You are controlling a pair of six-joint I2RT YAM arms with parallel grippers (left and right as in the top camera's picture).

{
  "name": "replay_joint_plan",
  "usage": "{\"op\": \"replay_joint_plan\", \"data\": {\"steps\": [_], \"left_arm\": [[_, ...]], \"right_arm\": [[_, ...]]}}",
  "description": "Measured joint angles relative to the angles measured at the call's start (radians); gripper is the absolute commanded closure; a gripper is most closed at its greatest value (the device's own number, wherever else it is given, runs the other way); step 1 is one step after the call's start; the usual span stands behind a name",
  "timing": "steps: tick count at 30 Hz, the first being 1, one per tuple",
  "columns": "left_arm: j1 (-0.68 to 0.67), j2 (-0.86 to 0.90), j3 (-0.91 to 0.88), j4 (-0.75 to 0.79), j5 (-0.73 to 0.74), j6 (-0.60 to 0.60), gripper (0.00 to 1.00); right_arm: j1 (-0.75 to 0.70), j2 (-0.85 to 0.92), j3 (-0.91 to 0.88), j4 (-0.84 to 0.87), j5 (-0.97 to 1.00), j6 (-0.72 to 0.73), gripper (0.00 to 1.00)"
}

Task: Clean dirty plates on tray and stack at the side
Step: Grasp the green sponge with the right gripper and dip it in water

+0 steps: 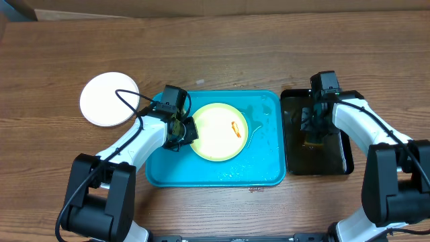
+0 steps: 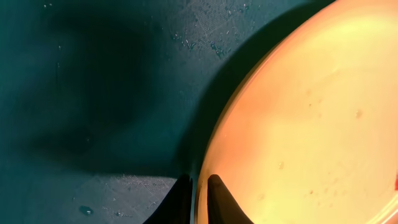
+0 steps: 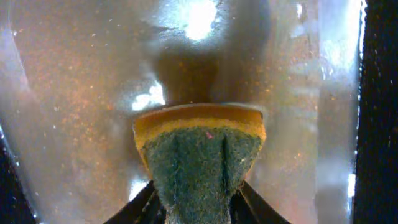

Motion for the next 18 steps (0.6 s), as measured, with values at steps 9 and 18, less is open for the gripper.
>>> {"op": "replay_joint_plan", "data": {"steps": [9, 18], "left_arm": [[0.000, 0.000, 0.000, 0.004, -0.007, 0.000, 0.88], [0.000, 0.000, 0.000, 0.004, -0.007, 0.000, 0.89]], "right_arm": [[0.000, 0.002, 0.000, 0.001, -0.001, 0.000, 0.93], [0.000, 0.003, 0.000, 0.007, -0.039, -0.001, 0.96]]}}
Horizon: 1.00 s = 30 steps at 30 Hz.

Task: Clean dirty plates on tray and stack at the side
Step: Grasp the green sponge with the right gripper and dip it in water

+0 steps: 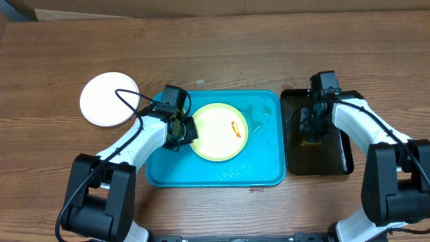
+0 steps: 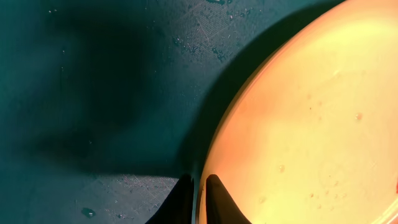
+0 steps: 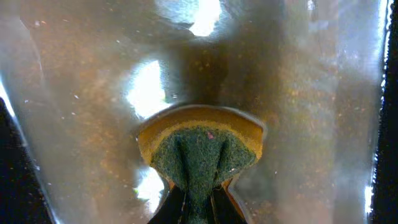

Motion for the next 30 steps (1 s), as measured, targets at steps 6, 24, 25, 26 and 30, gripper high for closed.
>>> {"op": "replay_joint_plan", "data": {"steps": [6, 24, 25, 26, 30], "left_arm": [[0.000, 0.000, 0.000, 0.004, 0.000, 0.000, 0.89], [0.000, 0.000, 0.000, 0.034, 0.000, 0.000, 0.82], [0.000, 0.000, 0.000, 0.037, 0.000, 0.000, 0.84], [0.000, 0.000, 0.000, 0.040, 0.000, 0.000, 0.88], [0.000, 0.000, 0.000, 0.046, -0.002, 0.000, 0.94]], "right_arm": [[0.000, 0.000, 0.000, 0.014, -0.008, 0.000, 0.96], [0.000, -0.090, 0.104, -0.146, 0.038, 0.015, 0.96], [0.000, -0.095, 0.106, -0.147, 0.039, 0.015, 0.96], [0.000, -0.096, 0.108, -0.148, 0.040, 0.014, 0.96], [0.000, -0.095, 0.108, -0.149, 0.042, 0.013, 0.96]]}}
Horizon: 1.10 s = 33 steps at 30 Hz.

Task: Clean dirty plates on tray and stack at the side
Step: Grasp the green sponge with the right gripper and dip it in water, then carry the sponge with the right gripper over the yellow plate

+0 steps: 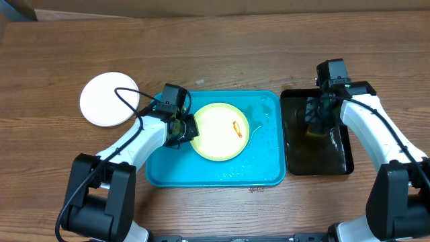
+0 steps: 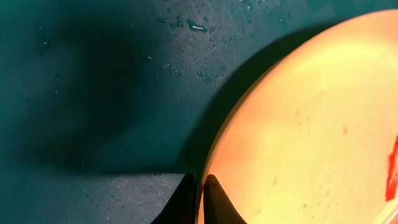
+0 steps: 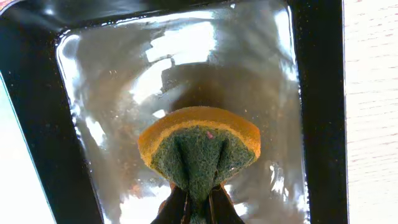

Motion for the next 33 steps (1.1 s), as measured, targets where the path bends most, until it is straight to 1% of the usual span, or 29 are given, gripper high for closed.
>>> {"op": "replay_joint_plan", "data": {"steps": [5, 6, 14, 15, 16, 18, 20, 21, 22, 23, 30, 32, 33], "left_arm": [[0.000, 0.000, 0.000, -0.001, 0.001, 0.000, 0.94], [0.000, 0.000, 0.000, -0.001, 0.000, 0.000, 0.96], [0.000, 0.000, 0.000, -0.001, 0.002, 0.000, 0.96], [0.000, 0.000, 0.000, -0.001, 0.006, 0.000, 0.95], [0.000, 0.000, 0.000, -0.001, 0.013, 0.000, 0.90], [0.000, 0.000, 0.000, -0.001, 0.029, 0.002, 0.84], [0.000, 0.000, 0.000, -0.001, 0.038, -0.002, 0.82], [0.000, 0.000, 0.000, 0.000, 0.039, 0.000, 0.84], [0.000, 0.000, 0.000, 0.000, 0.035, 0.000, 0.92], [0.000, 0.000, 0.000, 0.000, 0.032, 0.000, 0.96], [0.000, 0.000, 0.000, -0.023, 0.050, -0.003, 0.96], [0.000, 0.000, 0.000, -0.043, 0.067, -0.005, 0.87], [0.000, 0.000, 0.000, -0.051, 0.074, -0.007, 0.80]], "right_arm": [[0.000, 0.000, 0.000, 0.000, 0.000, 0.000, 0.96], [0.000, 0.000, 0.000, -0.001, 0.001, 0.000, 0.96], [0.000, 0.000, 0.005, -0.011, 0.000, -0.001, 0.96], [0.002, 0.000, 0.010, -0.025, 0.001, -0.002, 0.96], [0.004, 0.000, 0.016, -0.034, 0.005, -0.007, 0.96], [0.016, 0.000, 0.027, -0.038, 0.037, -0.010, 0.96], [0.039, 0.000, 0.035, -0.040, 0.081, -0.013, 0.96], [0.054, 0.000, 0.037, -0.040, 0.106, -0.014, 0.96], [0.068, 0.000, 0.037, -0.041, 0.127, -0.014, 0.96], [0.080, 0.000, 0.037, -0.042, 0.142, -0.014, 0.96], [0.146, 0.000, 0.037, -0.055, 0.260, -0.018, 0.96], [0.151, 0.000, 0.037, -0.063, 0.285, -0.022, 0.96], [0.152, 0.000, 0.037, -0.063, 0.293, -0.027, 0.96]]}}
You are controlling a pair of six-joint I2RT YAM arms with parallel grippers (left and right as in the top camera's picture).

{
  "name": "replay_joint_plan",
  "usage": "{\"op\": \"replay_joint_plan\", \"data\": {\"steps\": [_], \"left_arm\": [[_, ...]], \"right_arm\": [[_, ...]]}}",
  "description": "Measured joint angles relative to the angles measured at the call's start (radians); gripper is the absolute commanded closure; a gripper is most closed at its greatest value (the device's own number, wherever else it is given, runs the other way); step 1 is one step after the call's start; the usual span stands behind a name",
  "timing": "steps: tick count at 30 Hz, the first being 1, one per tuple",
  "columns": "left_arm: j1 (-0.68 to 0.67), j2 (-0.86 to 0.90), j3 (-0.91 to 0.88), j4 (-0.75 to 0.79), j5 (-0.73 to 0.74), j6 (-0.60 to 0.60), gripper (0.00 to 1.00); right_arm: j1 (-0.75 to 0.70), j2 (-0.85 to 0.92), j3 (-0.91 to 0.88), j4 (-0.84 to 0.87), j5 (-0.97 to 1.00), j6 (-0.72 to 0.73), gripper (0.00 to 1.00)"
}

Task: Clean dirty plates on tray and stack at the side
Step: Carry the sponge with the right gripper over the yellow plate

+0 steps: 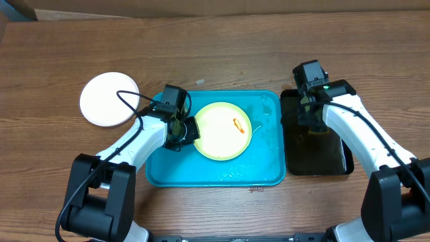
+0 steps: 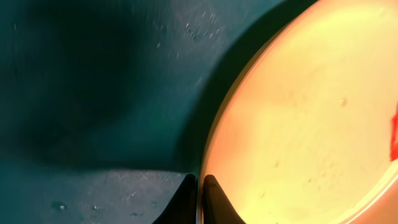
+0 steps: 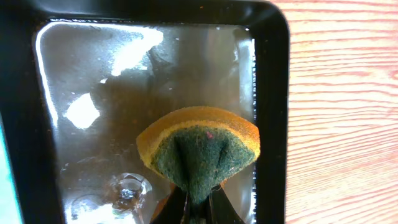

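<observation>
A yellow plate [image 1: 222, 131] with an orange smear [image 1: 237, 125] lies in the teal tray [image 1: 265, 165]. My left gripper [image 1: 190, 132] is shut on the plate's left rim; in the left wrist view the black fingertips [image 2: 199, 186] pinch the plate's edge [image 2: 298, 124]. My right gripper [image 1: 309, 114] hangs over the far left part of the black water basin [image 1: 336, 158]. It is shut on a yellow and green sponge [image 3: 198, 149], squeezed between the fingers [image 3: 199, 202] above the water [image 3: 81, 81].
A clean white plate [image 1: 109, 99] lies on the wooden table left of the tray. The basin stands right beside the tray's right wall. Water drops dot the tray's floor.
My right gripper has moved left with the sponge, from over the basin's middle to its far left part near the tray. The left gripper still pinches the plate's rim.
The sponge sat low in the basin's water between my right fingers, which stood wide. Then the fingers were shut tight on it. Later it hung clear above the water, and now it is near the tray. The left gripper held the plate's rim throughout.
</observation>
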Motion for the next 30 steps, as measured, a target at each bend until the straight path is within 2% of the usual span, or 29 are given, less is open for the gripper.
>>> {"op": "replay_joint_plan", "data": {"steps": [1, 2, 4, 13, 16, 18, 19, 20, 30], "left_arm": [[0.000, 0.000, 0.000, -0.008, 0.002, 0.001, 0.76], [0.000, 0.000, -0.002, -0.012, 0.004, -0.004, 0.76], [0.000, 0.000, -0.004, -0.002, 0.003, -0.013, 0.96], [-0.002, 0.000, -0.004, -0.018, -0.007, -0.042, 0.96], [-0.014, 0.000, -0.004, -0.037, -0.003, -0.054, 0.80], [-0.024, 0.000, -0.005, -0.051, -0.003, -0.065, 0.78], [-0.027, 0.000, -0.005, -0.052, -0.003, -0.070, 0.80], [-0.027, 0.000, -0.005, -0.050, -0.003, -0.071, 0.96], [-0.037, 0.000, -0.005, -0.032, -0.004, -0.076, 0.96]], "right_arm": [[0.001, 0.000, 0.000, 0.001, 0.008, -0.006, 0.96], [0.001, 0.000, 0.000, 0.000, 0.012, -0.012, 0.96], [0.001, 0.000, 0.000, 0.004, 0.019, -0.026, 0.96], [0.001, 0.000, 0.000, 0.013, 0.034, -0.051, 0.96], [0.001, 0.000, 0.000, 0.027, 0.035, -0.087, 0.96], [0.001, 0.000, 0.000, 0.035, 0.037, -0.112, 0.96], [0.001, 0.000, 0.000, 0.042, 0.037, -0.123, 0.96], [0.001, 0.000, 0.000, 0.047, 0.037, -0.133, 0.96], [0.002, 0.000, 0.000, 0.067, 0.037, -0.183, 0.96]]}}
